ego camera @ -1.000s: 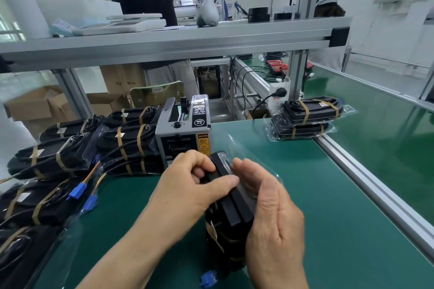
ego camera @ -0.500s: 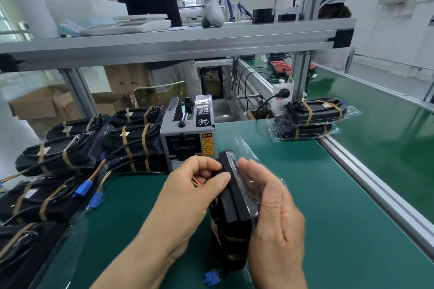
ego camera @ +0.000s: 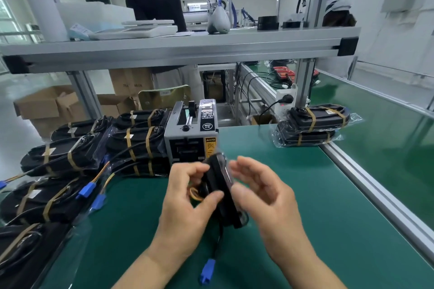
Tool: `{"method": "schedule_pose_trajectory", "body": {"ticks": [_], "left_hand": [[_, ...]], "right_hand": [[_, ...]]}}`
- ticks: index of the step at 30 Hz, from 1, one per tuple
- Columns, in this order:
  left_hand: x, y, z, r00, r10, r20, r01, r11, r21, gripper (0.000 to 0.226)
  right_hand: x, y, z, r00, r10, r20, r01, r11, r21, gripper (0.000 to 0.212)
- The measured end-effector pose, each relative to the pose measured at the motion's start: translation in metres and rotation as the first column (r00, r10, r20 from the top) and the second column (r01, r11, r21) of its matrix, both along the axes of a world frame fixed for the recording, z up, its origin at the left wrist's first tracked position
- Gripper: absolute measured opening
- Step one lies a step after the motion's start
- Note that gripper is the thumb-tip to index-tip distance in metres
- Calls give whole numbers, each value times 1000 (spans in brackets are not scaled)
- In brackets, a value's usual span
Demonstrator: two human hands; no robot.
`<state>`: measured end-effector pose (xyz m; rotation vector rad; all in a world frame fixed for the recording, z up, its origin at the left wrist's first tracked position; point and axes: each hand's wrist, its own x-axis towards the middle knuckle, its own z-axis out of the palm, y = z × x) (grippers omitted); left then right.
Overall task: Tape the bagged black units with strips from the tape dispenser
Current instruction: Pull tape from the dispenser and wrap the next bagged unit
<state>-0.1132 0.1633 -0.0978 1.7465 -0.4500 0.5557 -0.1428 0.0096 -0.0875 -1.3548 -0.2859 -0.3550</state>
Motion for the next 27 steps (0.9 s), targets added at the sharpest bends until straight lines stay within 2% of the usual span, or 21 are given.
{"method": "schedule_pose_trajectory", "body": {"ticks": [2, 4, 5, 7, 9, 14, 18, 22, 23, 26, 27], "left_hand": [[-10, 1, -17, 1000, -7, 27, 7, 1000, 15, 47], [-18, -3, -27, 998, -13, 67, 10, 999, 47, 47], [-21, -6, -29, 996, -13, 89, 7, 998, 58, 46], [-25, -13, -28, 989, -10, 150, -4, 996, 94, 42], [-28, -17, -28, 976, -22, 218, -16, 985, 171, 37], [-39, -13, -44, 968, -42, 248, -31, 959, 283, 54], [-41, -8, -46, 967, -34, 251, -41, 956, 289, 54], [-42, -6, -45, 969, -41, 245, -35, 954, 298, 54], [-41, -5, -45, 968, -37, 249, -38, 957, 289, 54], [-40, -5, -45, 960, -39, 276, -39, 962, 271, 53], [-40, -6, -45, 957, -48, 285, -34, 960, 277, 52]], "right_hand": [[-13, -3, -3, 992, -97, -76, 73, 960, -269, 59], [-22, -2, -2, 973, -221, -71, 155, 848, -507, 71], [-25, -1, -1, 965, -255, -61, 178, 806, -564, 75], [-29, 2, 2, 954, -292, -63, 195, 770, -608, 67], [-32, 2, -1, 939, -328, -100, 208, 777, -594, 56], [-35, 2, -10, 910, -358, -210, 225, 850, -476, 34], [-38, 11, -14, 901, -340, -269, 245, 911, -331, 33], [-41, 8, -13, 910, -275, -308, 242, 960, -141, 48], [-42, 7, -12, 917, -246, -315, 219, 969, -119, 45], [-43, 4, -12, 922, -169, -349, 163, 986, -45, 18], [-42, 3, -13, 923, -176, -343, 161, 984, -70, 23]]}}
